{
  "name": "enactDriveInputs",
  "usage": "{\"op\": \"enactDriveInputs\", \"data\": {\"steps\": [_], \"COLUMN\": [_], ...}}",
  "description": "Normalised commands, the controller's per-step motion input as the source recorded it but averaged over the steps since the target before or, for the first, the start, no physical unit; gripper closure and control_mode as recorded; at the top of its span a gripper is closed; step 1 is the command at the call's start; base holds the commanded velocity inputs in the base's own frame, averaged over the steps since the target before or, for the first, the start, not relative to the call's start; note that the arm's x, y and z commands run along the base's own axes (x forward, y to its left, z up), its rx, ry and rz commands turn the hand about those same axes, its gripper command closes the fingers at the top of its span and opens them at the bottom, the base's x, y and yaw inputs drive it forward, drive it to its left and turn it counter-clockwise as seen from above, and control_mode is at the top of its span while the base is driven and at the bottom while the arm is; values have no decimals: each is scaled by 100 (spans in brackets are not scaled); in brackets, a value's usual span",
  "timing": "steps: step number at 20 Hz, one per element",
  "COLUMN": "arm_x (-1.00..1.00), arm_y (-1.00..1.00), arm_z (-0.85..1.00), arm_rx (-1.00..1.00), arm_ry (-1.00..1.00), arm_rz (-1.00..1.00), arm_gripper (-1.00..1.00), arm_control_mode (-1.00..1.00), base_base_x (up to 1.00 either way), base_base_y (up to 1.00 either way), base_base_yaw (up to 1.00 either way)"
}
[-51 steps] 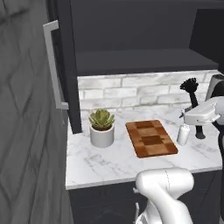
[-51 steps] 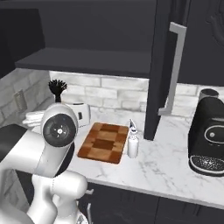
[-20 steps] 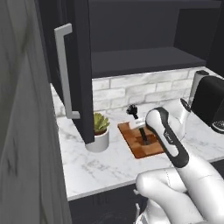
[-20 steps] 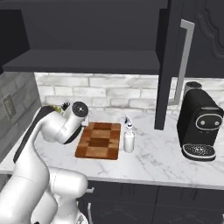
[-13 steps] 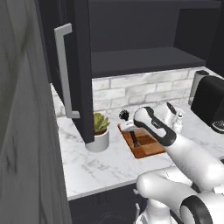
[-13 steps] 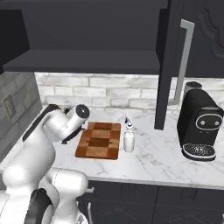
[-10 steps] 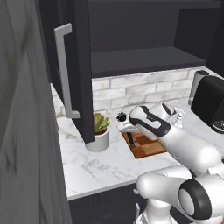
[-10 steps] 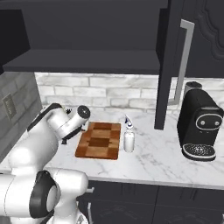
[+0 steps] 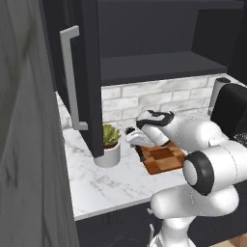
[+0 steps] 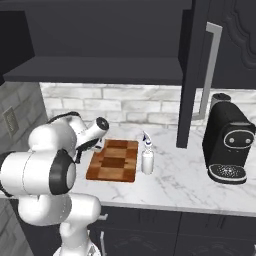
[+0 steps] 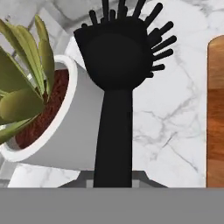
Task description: Grab the spray bottle from the cabinet, then place it next to the cutting board for sanitizing. Then grab the dish brush from the countertop next to the sink and place it next to the cutting board.
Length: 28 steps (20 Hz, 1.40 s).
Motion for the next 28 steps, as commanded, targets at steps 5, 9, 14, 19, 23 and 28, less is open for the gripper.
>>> {"op": "enactDriveInputs", "data": {"steps": [5,9,14,19,23,28], "arm_x": [45,46,33,33,4,-1], "arm_y": [0,0,0,2,19,0], "arm_z": [-47,-52,-55,-50,-47,-9], "arm_rx": [0,0,1,1,0,0], "arm_ry": [13,10,6,6,0,0], "arm_rz": [5,4,4,2,0,0], "arm_gripper": [100,100,100,100,-100,-100], "arm_control_mode": [-100,-100,-100,-100,-100,-100], "base_base_x": [0,0,0,0,0,0], "base_base_y": [0,0,0,0,0,0], "base_base_yaw": [0,0,0,0,0,0]}}
